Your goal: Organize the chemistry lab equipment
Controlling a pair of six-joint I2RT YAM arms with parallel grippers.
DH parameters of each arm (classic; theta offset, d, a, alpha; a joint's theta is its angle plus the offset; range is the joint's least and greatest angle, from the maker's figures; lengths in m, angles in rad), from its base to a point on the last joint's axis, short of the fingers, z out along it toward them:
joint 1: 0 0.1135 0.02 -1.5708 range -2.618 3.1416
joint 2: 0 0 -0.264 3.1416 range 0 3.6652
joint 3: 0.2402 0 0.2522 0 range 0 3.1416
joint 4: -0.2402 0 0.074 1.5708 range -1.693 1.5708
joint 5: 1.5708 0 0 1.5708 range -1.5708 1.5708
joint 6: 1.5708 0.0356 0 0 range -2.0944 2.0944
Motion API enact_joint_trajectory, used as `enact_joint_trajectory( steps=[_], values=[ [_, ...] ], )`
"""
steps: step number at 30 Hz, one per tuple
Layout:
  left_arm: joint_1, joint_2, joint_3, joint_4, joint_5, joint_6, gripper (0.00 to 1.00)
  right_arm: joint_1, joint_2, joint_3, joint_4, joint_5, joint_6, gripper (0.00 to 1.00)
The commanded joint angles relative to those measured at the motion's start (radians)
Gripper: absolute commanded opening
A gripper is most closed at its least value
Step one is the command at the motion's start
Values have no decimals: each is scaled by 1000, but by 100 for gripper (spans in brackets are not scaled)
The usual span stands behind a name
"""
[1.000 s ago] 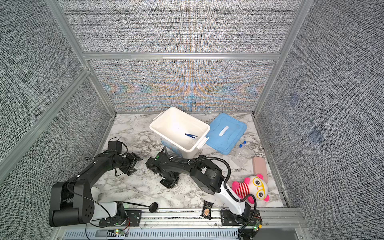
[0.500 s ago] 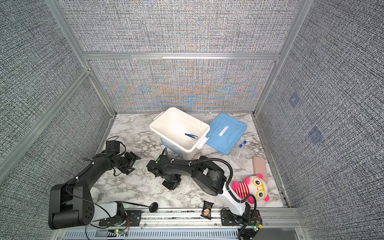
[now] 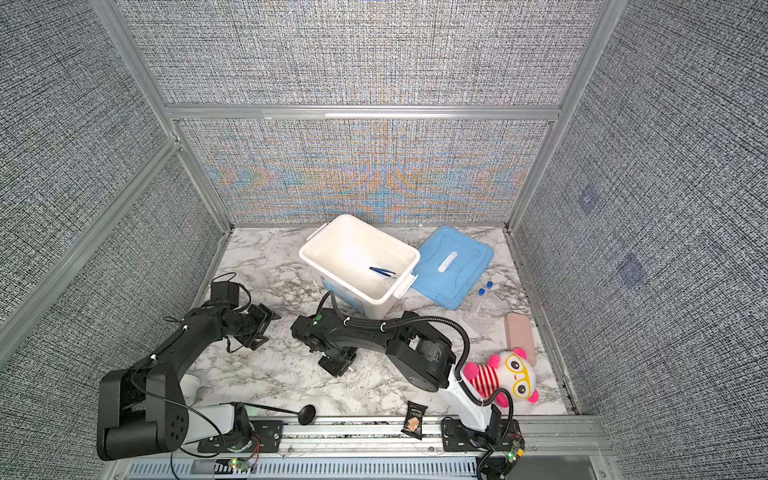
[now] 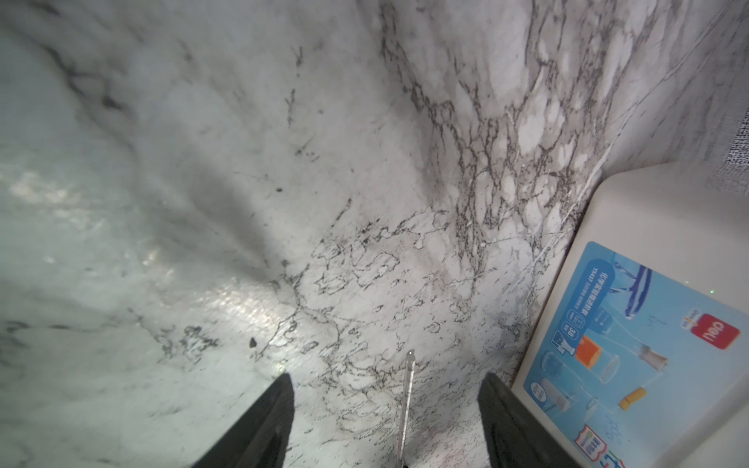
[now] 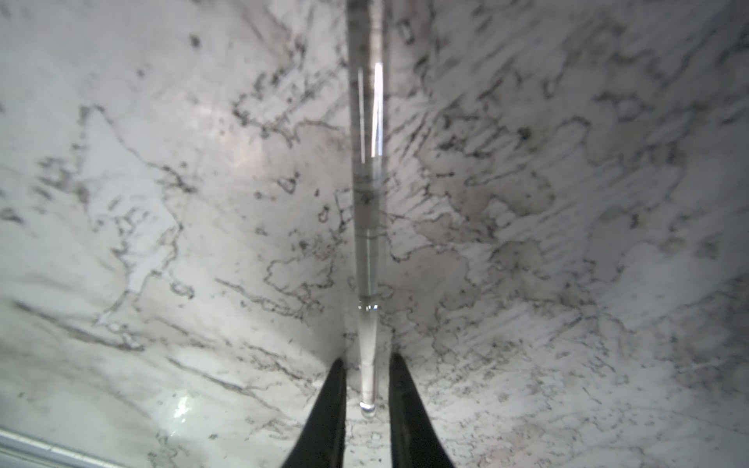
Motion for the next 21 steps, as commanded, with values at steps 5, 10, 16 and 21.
enact_joint_trajectory(
  steps=[5, 10, 16, 21],
  values=[
    [3, -3, 3, -14, -1, 13, 74, -2, 53, -9, -3, 7, 18, 19],
    [4, 0, 4, -12, -3, 12, 74, 2, 94, 7, -24, -3, 21, 18],
    [4, -2, 7, -14, -2, 12, 74, 5, 135, 31, -23, 0, 31, 10],
    [8, -7, 11, -19, -4, 14, 74, 19, 129, 75, -55, 11, 35, 5]
  ],
)
